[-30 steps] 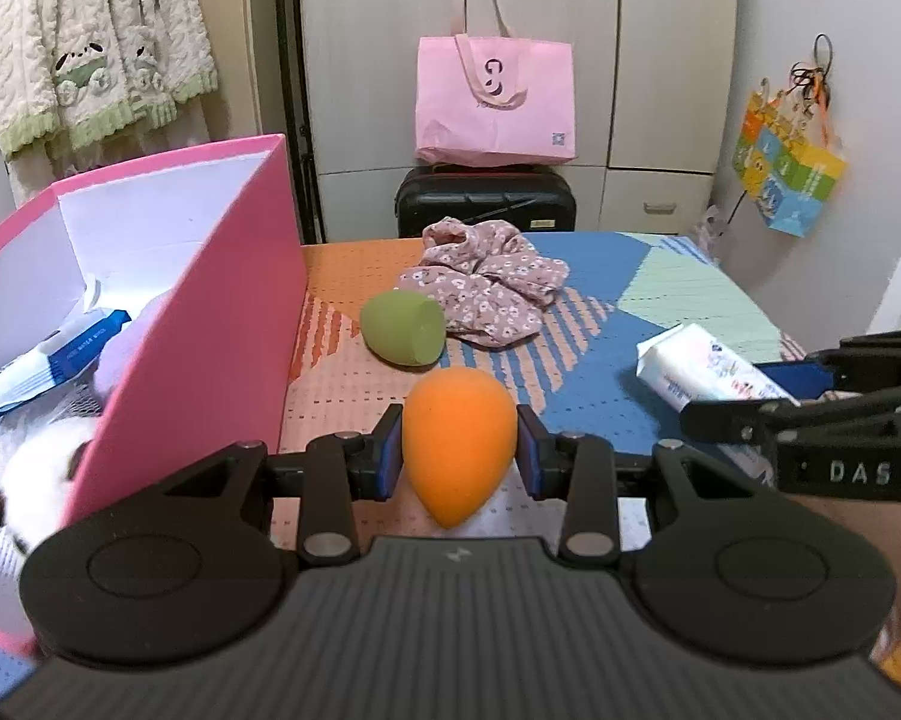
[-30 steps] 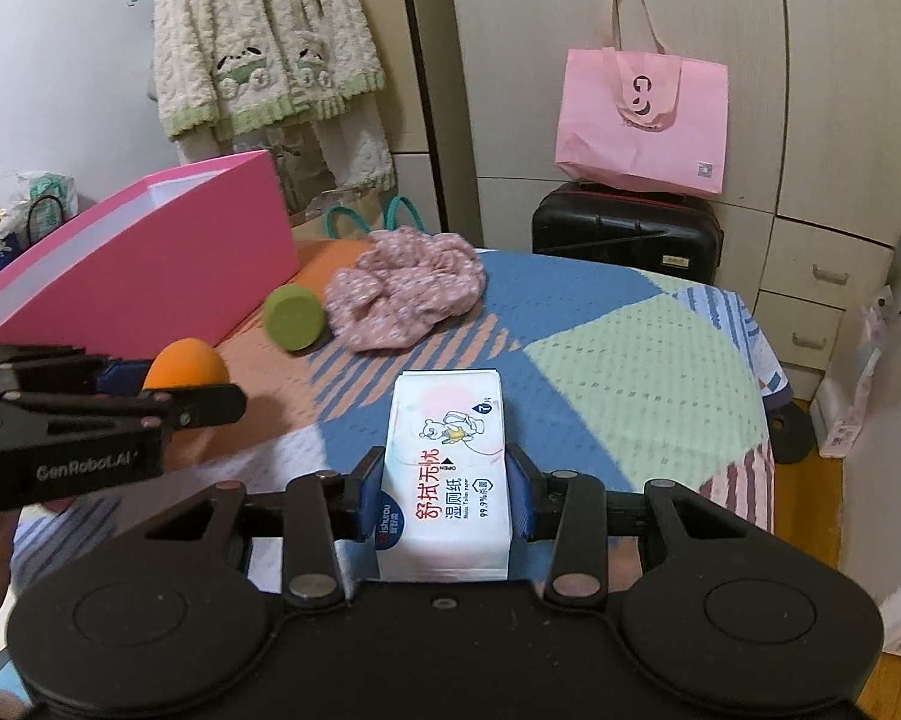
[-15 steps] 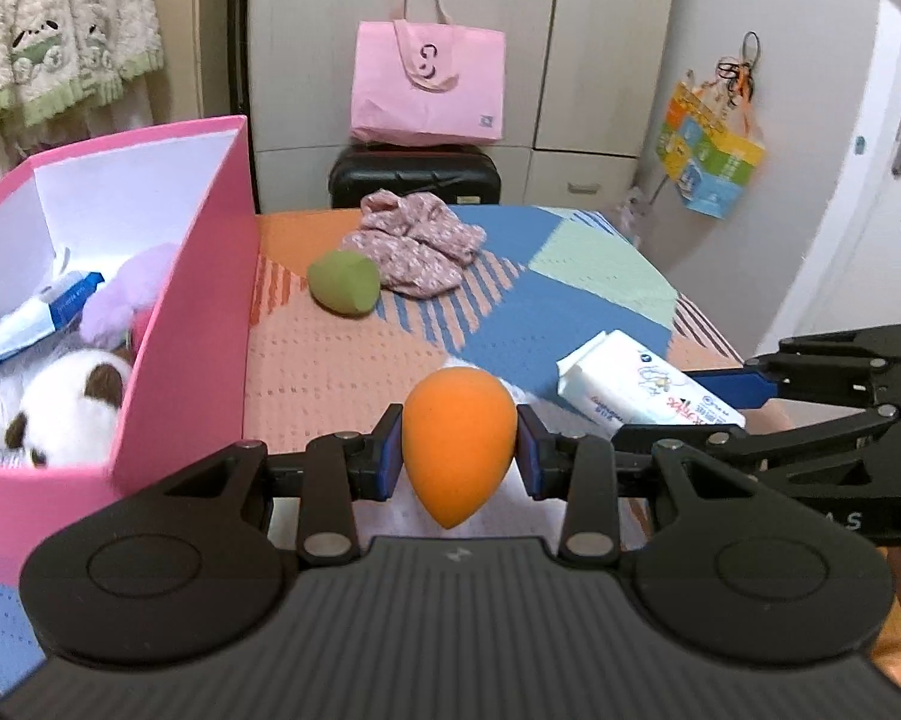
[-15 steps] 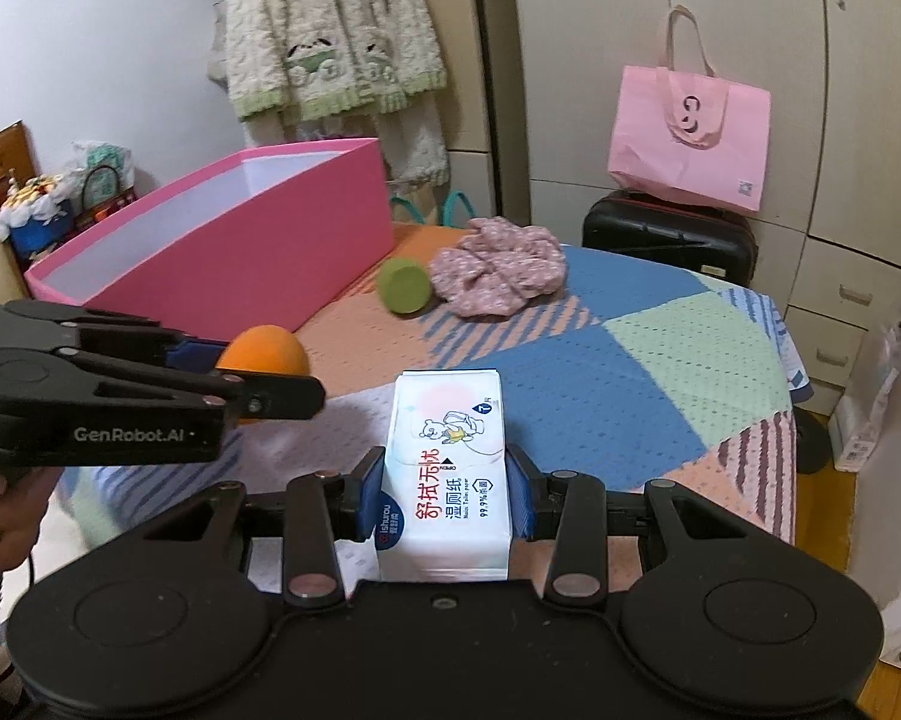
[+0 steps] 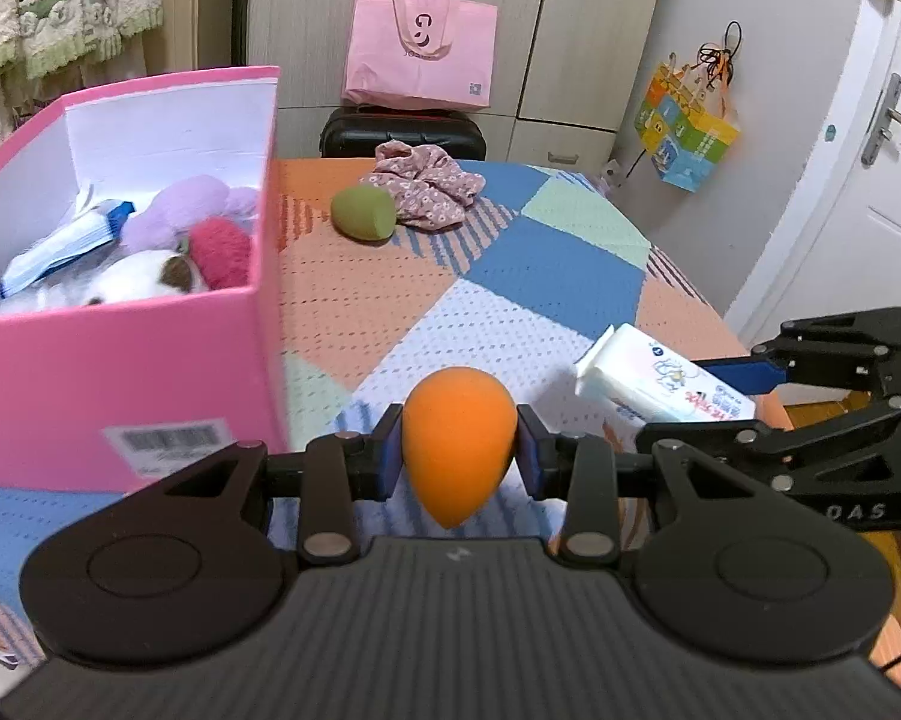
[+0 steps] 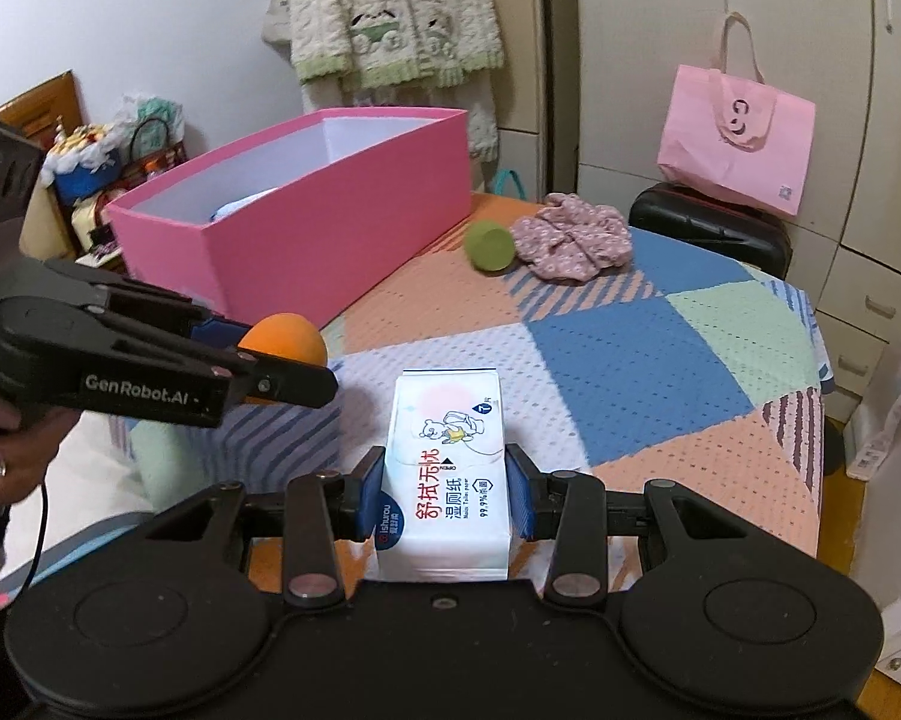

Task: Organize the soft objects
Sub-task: 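Carry the orange sponge with the left gripper while the right gripper carries the wipes pack over the box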

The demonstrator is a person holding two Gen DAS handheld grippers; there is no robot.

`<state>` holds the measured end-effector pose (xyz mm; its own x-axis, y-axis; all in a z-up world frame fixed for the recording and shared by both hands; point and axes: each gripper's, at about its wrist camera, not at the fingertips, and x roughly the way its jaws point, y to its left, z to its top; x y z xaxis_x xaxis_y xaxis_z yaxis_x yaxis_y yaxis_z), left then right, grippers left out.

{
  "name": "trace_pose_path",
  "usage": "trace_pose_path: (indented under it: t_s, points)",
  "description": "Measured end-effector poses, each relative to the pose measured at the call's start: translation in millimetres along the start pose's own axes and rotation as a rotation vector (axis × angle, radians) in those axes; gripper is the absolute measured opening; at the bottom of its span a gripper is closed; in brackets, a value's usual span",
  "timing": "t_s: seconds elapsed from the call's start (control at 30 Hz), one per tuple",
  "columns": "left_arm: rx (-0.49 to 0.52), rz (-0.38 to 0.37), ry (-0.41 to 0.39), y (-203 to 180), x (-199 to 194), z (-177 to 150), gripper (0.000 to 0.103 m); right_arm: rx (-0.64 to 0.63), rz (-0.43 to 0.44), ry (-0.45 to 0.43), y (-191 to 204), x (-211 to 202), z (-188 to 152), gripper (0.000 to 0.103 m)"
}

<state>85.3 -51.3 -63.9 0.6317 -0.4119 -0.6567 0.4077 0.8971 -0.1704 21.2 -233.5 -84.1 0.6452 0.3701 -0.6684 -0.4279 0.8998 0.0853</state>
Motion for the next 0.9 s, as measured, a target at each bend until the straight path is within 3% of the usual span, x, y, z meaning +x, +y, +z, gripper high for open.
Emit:
trace_pose_path:
  t_s: [0.27,0.47,0.77,0.9]
  points:
    - [0.067,0.009,0.006,15,-42,-10,0.037,-0.019,0.087,0.040,29,-13,4,0.046]
    - [0.062,-0.076,0.042,36,-74,-10,0.037,-0.064,0.171,0.062,54,-22,16,0.046]
    - [0.081,-0.056,-0.060,63,-112,14,0.037,-0.164,0.213,0.004,92,-22,56,0.046]
    - [0.041,-0.064,-0.103,84,-117,26,0.037,-0.209,0.170,-0.075,107,-18,76,0.046]
